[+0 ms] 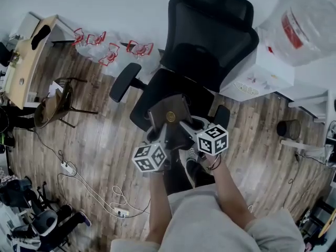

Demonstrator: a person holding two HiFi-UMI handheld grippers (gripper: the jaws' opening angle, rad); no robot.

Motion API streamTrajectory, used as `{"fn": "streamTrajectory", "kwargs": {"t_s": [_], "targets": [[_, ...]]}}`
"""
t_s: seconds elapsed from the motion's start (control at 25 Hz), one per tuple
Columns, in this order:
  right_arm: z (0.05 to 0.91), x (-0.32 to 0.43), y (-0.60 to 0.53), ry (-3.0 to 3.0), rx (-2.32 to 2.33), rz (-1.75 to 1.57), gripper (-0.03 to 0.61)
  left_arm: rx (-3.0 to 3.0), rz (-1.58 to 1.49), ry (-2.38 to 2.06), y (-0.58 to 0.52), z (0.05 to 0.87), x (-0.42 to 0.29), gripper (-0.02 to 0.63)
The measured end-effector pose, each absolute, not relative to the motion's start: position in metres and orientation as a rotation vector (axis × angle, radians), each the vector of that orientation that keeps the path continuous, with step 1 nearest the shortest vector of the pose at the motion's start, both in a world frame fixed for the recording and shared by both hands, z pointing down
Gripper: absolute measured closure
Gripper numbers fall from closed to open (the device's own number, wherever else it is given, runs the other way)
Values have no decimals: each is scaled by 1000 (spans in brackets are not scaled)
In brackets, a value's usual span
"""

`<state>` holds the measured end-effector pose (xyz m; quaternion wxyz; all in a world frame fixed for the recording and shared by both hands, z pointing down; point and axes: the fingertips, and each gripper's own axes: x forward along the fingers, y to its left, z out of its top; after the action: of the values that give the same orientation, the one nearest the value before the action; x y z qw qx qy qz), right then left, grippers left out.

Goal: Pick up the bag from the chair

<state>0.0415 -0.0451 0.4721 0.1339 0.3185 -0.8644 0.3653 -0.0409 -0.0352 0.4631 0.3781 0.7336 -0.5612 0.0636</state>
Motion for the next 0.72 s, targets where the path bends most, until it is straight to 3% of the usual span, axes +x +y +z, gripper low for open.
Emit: {"fn": "streamTrajectory", "kwargs": {"t_s": [0.72], "targets": [[347, 45, -21, -2706, 870, 833, 451, 2055, 94, -1555, -6, 335, -32, 515]]}}
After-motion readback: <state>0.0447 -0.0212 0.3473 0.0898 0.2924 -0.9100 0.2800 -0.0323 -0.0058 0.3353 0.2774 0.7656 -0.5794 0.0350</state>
